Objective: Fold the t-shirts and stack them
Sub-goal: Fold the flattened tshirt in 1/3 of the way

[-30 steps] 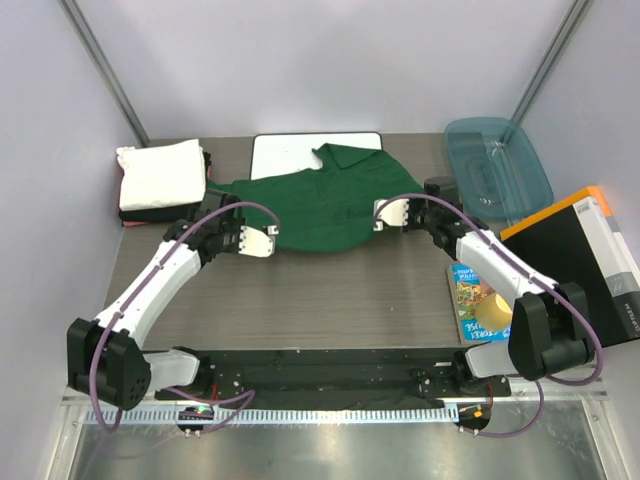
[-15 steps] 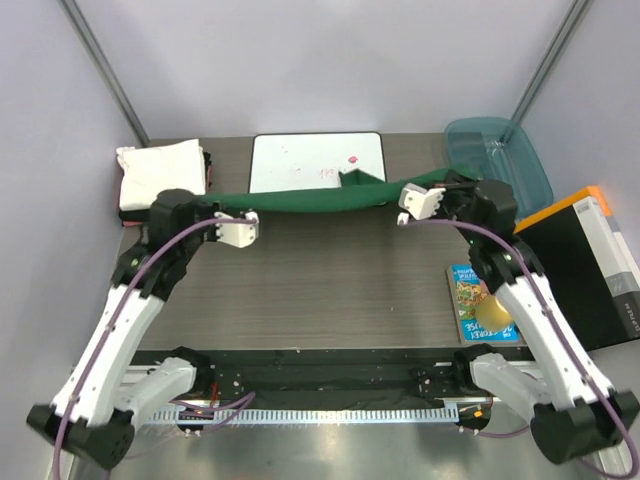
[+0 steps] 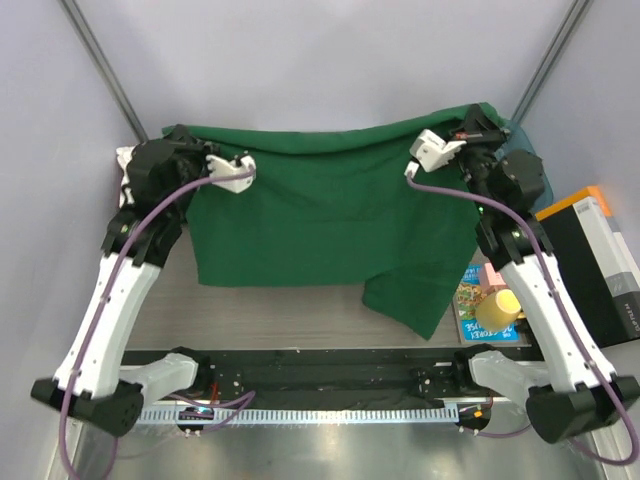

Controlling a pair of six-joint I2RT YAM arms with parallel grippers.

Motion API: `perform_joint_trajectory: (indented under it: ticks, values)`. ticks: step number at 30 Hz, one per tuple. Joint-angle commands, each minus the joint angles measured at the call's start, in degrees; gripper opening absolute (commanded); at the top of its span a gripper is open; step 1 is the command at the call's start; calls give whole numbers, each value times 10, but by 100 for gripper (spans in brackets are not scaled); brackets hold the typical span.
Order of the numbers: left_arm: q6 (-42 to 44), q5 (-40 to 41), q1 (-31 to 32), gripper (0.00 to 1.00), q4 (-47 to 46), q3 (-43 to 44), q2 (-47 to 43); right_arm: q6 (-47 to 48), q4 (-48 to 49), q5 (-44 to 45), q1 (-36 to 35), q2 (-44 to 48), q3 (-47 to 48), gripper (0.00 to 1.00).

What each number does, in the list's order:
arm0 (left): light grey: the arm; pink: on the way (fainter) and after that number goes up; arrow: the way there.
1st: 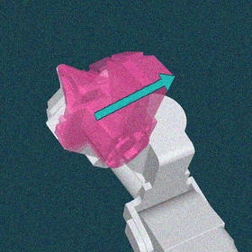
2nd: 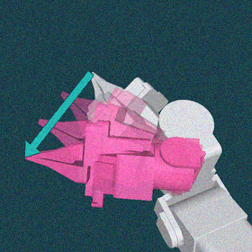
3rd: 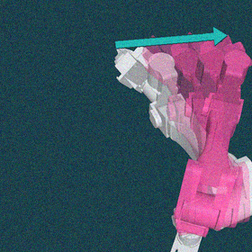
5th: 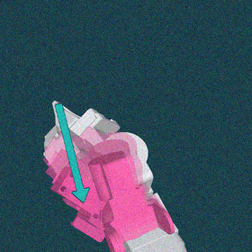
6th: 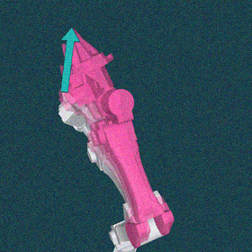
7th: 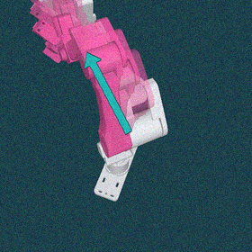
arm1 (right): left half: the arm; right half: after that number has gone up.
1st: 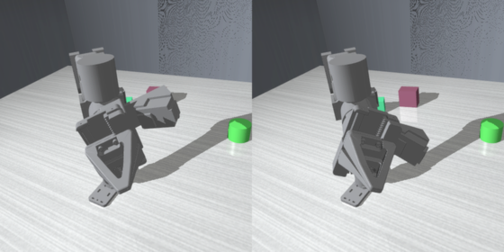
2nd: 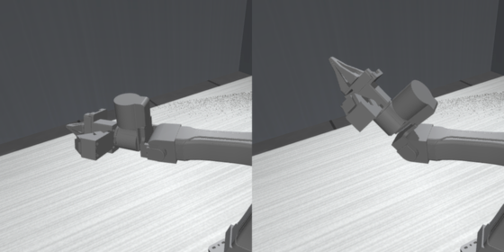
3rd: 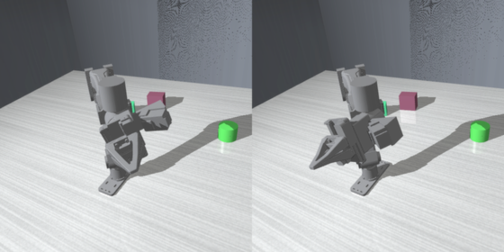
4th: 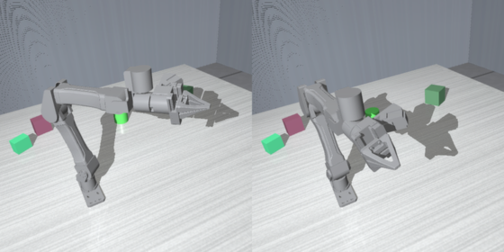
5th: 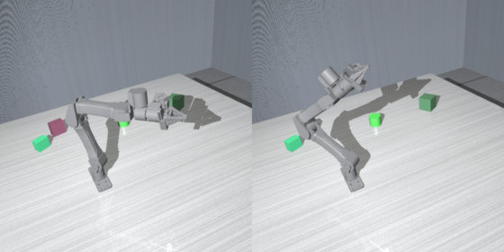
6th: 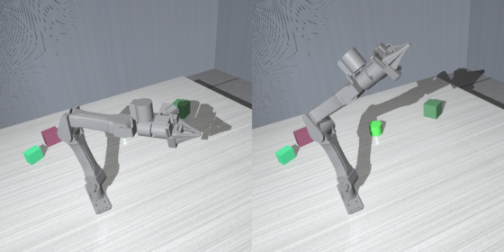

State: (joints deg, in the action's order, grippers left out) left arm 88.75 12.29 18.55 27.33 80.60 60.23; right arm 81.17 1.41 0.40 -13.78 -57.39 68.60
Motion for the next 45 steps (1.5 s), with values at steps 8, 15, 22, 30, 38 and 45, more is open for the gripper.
perform_joint_trajectory:
  ticks: [8,15,22,30,38,45]
  values:
    - [67,-12,-68,0,-83,203,237,36,227,14,43,-163,69,1]
    - [51,-36,-68,0,-206,240,215,24,139,11,46,-126,182,1]
    - [57,-53,-65,0,-168,-62,56,-2,-4,-37,47,-13,-43,1]
    - [134,-91,-58,0,-79,-480,-64,65,-272,-116,46,98,-328,1]
    - [207,-121,-57,0,101,-564,-87,150,-559,-143,46,105,-317,1]
    - [215,-111,-57,0,209,-518,-59,187,-713,-116,45,59,-250,23]
